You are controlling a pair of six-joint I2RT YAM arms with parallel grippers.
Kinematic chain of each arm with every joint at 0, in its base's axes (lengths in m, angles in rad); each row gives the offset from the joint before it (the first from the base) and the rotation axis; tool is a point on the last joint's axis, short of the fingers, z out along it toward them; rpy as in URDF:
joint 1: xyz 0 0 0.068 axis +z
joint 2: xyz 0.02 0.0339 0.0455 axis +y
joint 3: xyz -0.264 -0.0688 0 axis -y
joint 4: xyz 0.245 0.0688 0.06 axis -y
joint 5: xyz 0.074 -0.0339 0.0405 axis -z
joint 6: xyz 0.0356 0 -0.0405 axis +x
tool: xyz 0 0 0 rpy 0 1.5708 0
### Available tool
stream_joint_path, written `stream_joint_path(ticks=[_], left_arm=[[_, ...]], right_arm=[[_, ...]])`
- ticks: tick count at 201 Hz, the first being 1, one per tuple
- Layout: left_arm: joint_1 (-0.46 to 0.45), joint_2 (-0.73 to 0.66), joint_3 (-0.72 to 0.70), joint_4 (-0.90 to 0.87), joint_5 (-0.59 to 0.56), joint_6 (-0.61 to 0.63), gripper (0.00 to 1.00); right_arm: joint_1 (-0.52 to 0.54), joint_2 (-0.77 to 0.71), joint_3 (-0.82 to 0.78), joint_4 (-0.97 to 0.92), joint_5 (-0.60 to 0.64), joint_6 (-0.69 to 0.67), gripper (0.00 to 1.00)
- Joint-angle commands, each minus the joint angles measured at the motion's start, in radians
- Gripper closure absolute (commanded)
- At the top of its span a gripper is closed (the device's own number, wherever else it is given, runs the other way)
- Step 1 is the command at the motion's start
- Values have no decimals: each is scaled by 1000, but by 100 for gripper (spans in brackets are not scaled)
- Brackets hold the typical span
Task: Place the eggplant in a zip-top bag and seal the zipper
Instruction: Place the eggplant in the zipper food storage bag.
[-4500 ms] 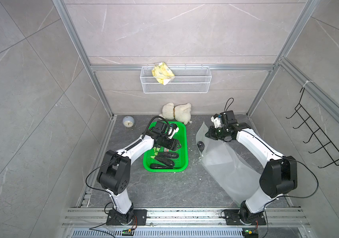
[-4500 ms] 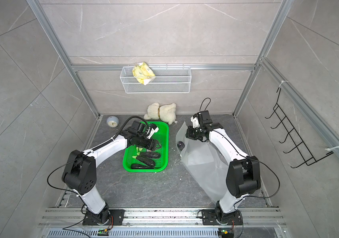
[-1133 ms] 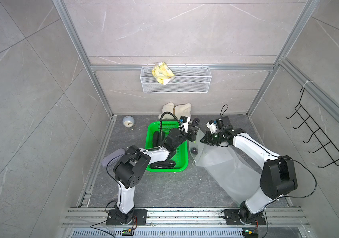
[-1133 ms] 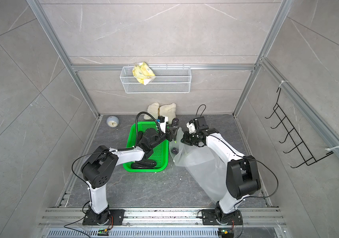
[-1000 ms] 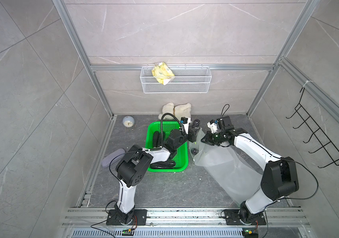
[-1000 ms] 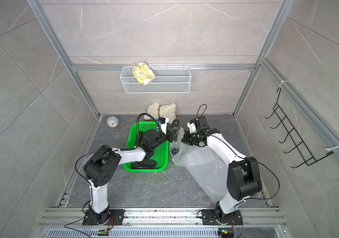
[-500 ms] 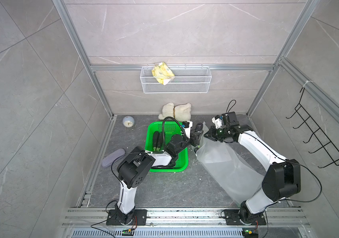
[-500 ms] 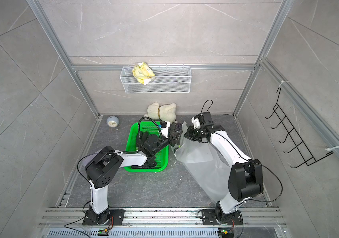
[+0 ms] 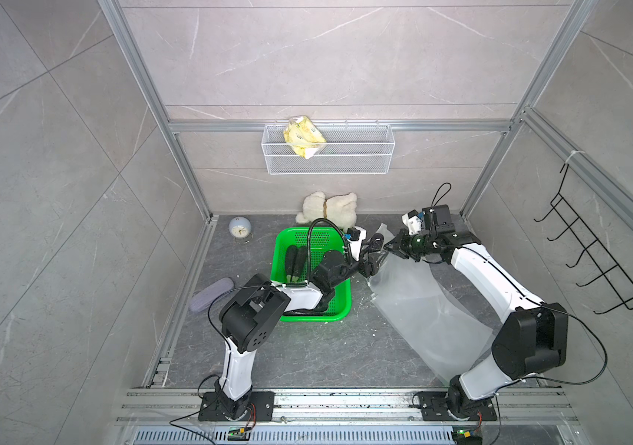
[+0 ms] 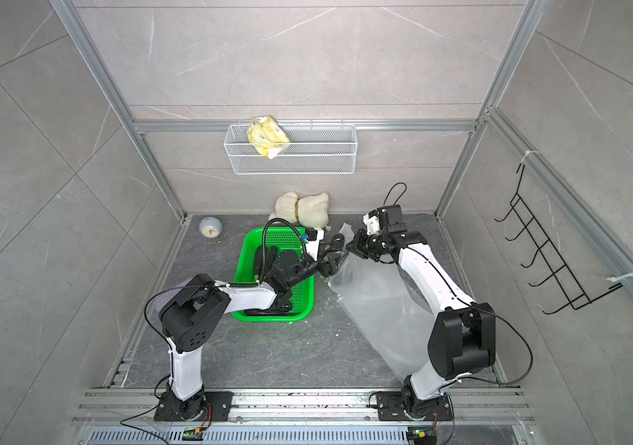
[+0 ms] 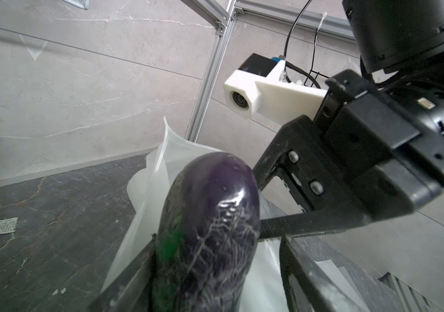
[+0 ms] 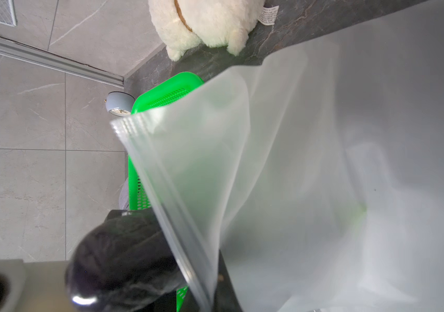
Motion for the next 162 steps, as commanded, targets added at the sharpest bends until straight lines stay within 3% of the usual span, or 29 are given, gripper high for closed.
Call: stream_joint_path(ticks=[1, 44, 162], left_arm=[[-4, -17, 56, 1, 65, 23, 31], [9, -45, 155, -276, 7, 44, 25], [44, -82, 333, -508, 102, 15, 24]], right_arm=[[-22, -47, -29, 70, -56, 58, 95], [-43, -69, -35, 92, -78, 69, 95], [-93, -74, -74, 218, -152, 165, 95]])
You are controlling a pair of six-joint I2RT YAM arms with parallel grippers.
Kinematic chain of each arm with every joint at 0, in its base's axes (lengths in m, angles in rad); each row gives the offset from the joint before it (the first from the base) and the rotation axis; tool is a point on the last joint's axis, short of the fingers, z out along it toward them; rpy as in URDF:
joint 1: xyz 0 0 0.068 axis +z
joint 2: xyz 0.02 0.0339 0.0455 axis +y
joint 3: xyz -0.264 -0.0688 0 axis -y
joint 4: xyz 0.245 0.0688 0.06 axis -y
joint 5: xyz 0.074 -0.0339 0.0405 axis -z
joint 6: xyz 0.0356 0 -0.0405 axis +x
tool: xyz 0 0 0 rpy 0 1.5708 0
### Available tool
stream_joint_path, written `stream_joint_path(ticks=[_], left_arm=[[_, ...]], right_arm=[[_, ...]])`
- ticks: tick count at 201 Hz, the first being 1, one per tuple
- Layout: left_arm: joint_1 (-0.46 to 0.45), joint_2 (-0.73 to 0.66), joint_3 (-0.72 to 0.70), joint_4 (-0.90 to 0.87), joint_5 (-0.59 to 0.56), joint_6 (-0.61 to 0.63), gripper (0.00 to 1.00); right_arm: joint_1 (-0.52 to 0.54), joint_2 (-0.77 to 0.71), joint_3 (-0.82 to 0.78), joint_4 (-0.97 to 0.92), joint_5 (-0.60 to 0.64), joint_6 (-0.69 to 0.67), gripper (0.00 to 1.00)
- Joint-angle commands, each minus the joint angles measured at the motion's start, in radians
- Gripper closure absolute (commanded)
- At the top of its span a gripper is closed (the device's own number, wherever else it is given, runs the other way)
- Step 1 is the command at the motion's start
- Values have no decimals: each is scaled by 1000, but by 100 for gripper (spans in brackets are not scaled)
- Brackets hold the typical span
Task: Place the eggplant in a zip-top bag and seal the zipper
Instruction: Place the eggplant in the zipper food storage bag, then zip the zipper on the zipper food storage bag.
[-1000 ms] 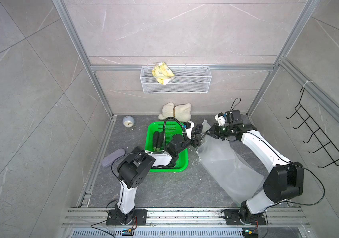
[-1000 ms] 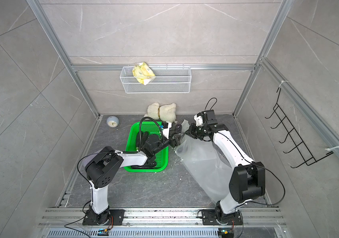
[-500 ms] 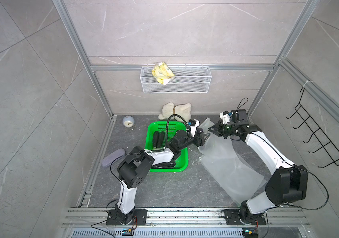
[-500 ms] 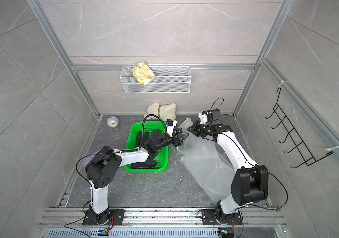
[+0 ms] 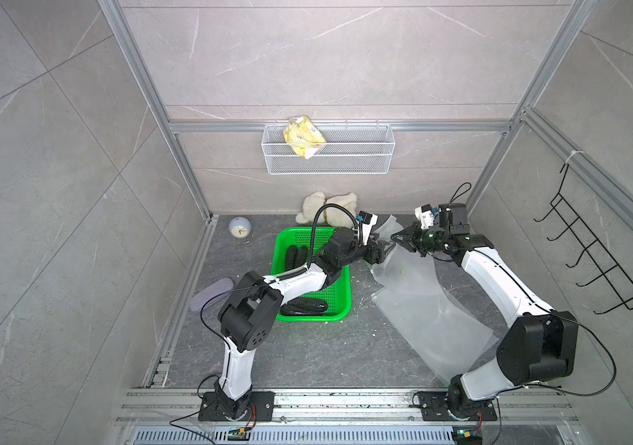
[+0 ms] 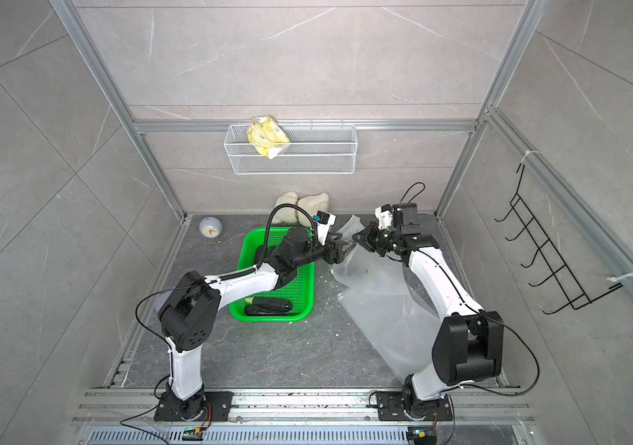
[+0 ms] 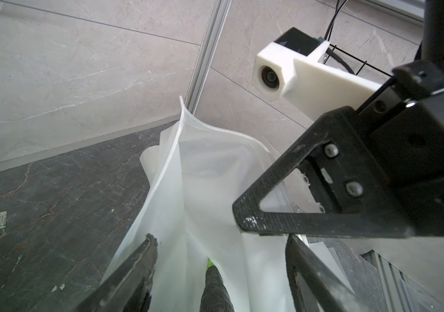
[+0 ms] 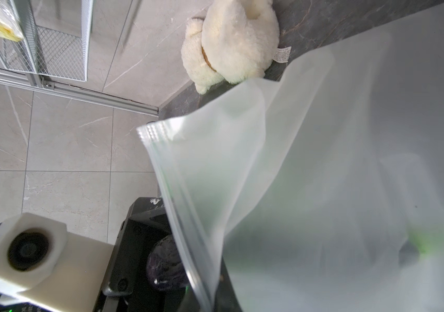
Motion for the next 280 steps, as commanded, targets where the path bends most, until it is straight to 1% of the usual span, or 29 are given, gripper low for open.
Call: stream_joint_path(ticks=[1, 20, 31, 52, 67, 88, 102, 128, 146, 157, 173, 180, 201, 222, 248, 280], left_arm=[[19, -79, 30, -9, 24, -13, 24], [46, -106, -8, 55, 36, -59, 23], [61, -122, -31, 93, 44, -97, 19], [80, -135, -52, 141, 72, -144, 17], [81, -134, -51, 130, 80, -145, 17], [87, -159, -83, 115, 58, -139, 18], [95, -180, -97, 76, 56, -133, 18], [95, -213, -89, -95, 76, -103, 21], [95, -251, -126, -162, 77, -99, 22], [95, -276, -162, -173, 69, -102, 23], [94, -309, -233, -125, 55, -121, 23], [94, -316, -259, -92, 56, -129, 23], [84, -301, -296, -31, 92, -132, 23], [64, -261, -290, -3, 102, -112, 26], [28, -207, -258, 20, 95, -66, 31], [-21, -185, -281, 115, 41, -26, 31]], right_arm=[[-9, -28, -25, 67, -49, 58, 95], [-19, -25, -35, 90, -61, 76, 95], [-25, -25, -48, 111, -72, 89, 95], [-37, -23, -73, 150, -91, 116, 95], [-39, -24, -85, 166, -99, 128, 95], [-48, -29, -96, 175, -103, 138, 95], [-57, -31, -102, 184, -107, 148, 95], [-75, -29, -111, 219, -114, 188, 95], [-86, -29, -119, 248, -106, 229, 95], [-93, -29, -134, 282, -97, 268, 95], [-100, -23, -149, 336, -91, 316, 95], [-99, -20, -152, 356, -88, 360, 95], [-99, -15, -157, 401, -72, 423, 95], [-100, -15, -148, 422, -72, 463, 95], [-99, -27, -140, 416, -61, 482, 95], [-100, -29, -149, 442, -59, 515, 95]])
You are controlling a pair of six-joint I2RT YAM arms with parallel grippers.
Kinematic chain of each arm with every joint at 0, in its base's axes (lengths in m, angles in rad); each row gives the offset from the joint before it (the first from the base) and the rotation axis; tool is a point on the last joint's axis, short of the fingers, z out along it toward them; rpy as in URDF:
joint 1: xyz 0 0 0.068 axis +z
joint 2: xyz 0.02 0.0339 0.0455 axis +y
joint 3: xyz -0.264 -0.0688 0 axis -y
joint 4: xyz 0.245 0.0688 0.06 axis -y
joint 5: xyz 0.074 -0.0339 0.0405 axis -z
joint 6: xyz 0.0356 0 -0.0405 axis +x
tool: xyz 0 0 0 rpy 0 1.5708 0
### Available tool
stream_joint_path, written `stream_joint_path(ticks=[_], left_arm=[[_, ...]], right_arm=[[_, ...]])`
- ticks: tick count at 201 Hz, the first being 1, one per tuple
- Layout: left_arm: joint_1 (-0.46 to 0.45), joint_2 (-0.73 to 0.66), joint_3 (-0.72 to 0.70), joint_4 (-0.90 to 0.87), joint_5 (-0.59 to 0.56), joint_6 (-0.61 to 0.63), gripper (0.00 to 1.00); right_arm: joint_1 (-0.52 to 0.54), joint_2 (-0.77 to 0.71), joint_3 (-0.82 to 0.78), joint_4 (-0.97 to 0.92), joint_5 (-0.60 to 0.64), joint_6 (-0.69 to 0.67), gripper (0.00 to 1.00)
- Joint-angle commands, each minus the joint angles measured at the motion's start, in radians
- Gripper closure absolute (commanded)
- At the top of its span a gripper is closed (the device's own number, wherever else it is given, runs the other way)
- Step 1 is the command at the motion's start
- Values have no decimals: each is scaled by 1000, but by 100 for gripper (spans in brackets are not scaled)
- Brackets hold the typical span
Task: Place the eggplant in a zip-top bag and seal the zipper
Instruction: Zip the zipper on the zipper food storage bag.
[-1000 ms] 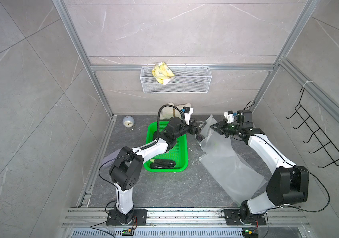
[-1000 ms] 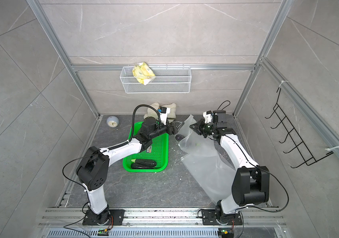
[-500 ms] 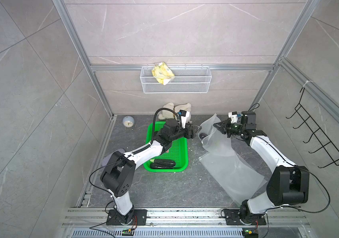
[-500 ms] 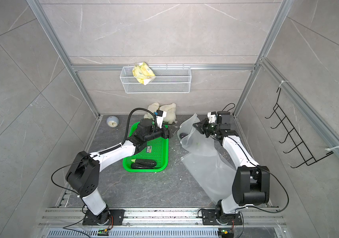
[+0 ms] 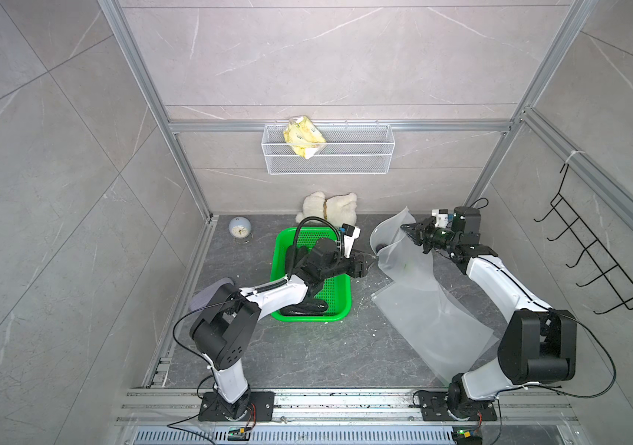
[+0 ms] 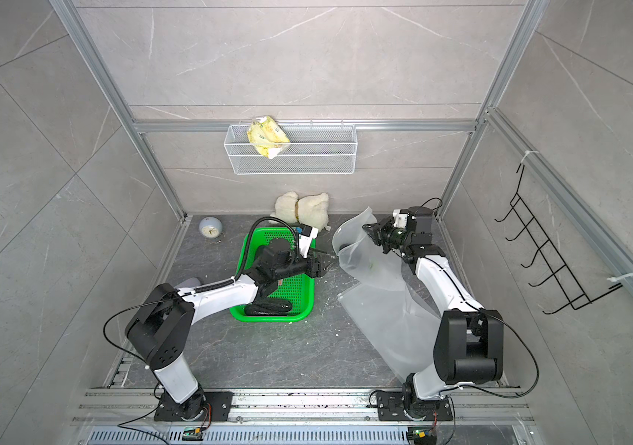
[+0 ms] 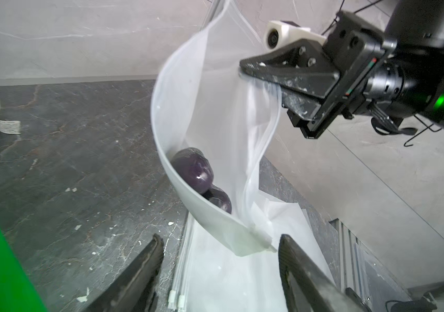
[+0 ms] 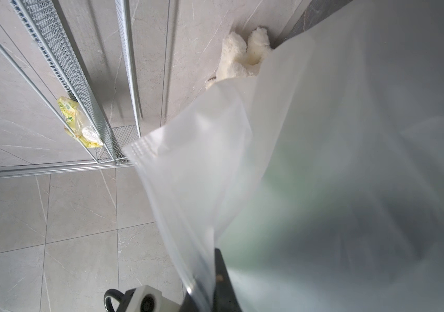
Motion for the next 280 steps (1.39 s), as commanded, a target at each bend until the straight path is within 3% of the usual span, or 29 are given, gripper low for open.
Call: stream_joint_path(ticks=[1, 50, 121, 148, 226, 261, 280], left_arm=[[-32, 5, 10, 132, -25, 53, 30], [-101, 51, -35, 258, -205, 60, 33], [-119, 131, -49, 408, -412, 39, 49], [-117, 132, -54, 454, -422, 63, 54], [-118, 140, -52, 506, -403, 75, 56], [-118, 137, -43, 486, -404, 91, 65], [-118, 130, -46, 476, -411, 103, 74]], right_arm=[[0, -25, 2, 58, 6, 52, 95], [-1, -24, -2, 105, 1, 99, 95], [-1, -32, -5, 129, -11, 121, 96], [-1, -31, -17, 135, -13, 121, 96], [-1, -12, -33, 177, -25, 146, 96], [-1, -10, -41, 183, -27, 152, 96], [-2, -10, -45, 183, -28, 152, 96]])
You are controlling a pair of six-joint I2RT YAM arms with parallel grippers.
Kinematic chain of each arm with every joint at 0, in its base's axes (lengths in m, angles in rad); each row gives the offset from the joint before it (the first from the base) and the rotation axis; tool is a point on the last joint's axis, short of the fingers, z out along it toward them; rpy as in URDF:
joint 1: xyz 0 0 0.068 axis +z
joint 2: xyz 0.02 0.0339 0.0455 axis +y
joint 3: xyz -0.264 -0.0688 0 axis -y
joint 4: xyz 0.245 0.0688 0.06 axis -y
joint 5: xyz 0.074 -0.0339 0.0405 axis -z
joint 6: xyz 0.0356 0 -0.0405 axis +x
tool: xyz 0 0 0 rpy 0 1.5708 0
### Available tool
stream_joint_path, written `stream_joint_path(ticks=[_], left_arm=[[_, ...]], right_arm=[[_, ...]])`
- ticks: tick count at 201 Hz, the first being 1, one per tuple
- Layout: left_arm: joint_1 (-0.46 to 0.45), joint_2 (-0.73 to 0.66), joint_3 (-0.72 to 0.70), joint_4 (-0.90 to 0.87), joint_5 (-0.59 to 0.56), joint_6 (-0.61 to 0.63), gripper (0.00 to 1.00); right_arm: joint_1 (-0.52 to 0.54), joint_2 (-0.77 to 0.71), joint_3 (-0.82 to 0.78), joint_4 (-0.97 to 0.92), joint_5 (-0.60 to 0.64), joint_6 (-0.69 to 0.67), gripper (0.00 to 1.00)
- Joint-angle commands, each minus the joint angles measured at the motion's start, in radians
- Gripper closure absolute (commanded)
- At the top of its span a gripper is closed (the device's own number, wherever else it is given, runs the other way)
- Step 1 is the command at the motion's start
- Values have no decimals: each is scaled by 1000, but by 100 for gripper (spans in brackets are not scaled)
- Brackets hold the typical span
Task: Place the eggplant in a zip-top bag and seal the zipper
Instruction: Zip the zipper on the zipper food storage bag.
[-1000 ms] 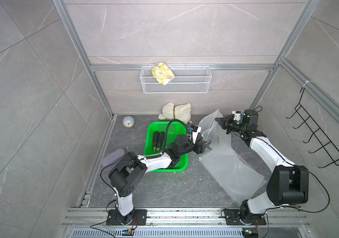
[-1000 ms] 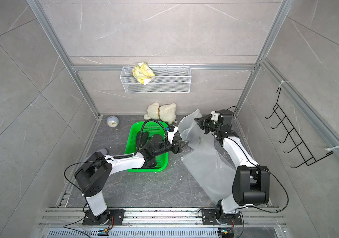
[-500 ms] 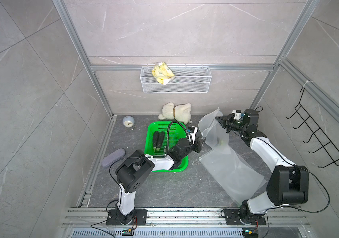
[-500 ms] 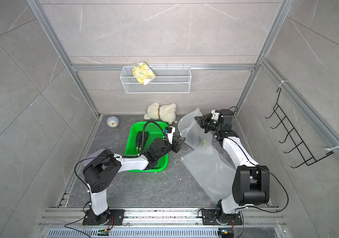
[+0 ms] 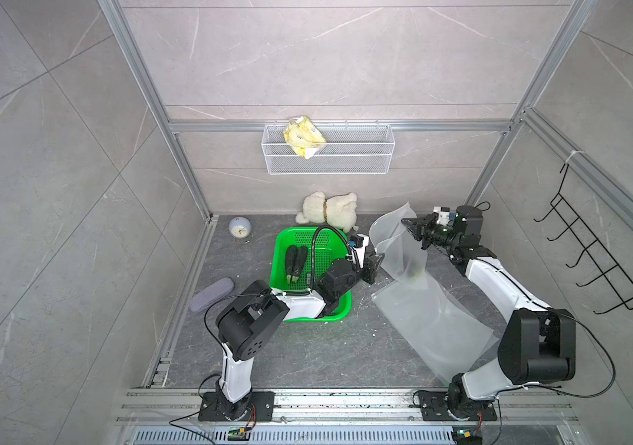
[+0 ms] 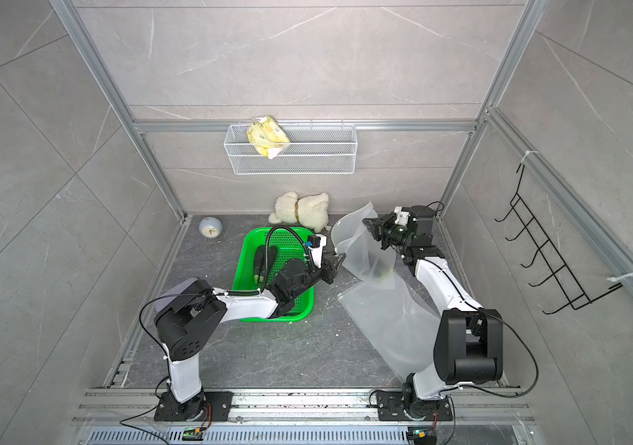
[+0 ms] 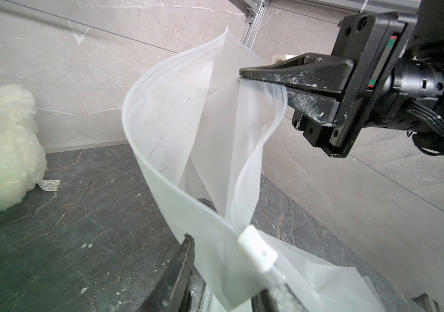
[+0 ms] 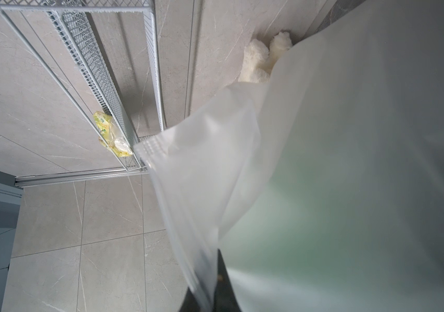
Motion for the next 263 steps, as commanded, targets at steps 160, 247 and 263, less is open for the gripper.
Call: stream_joint_path(ticks=[160, 247, 263], left_arm=[[191, -114, 104, -284, 537, 183, 100], [245, -110, 425, -723, 773, 487, 100], [251, -99, 492, -826, 800, 547, 100]], right_arm=[[-2, -38, 99, -334, 26, -466, 65], [-2, -36, 310, -477, -112, -835, 52], [-2, -59, 337, -515, -108, -931, 52]])
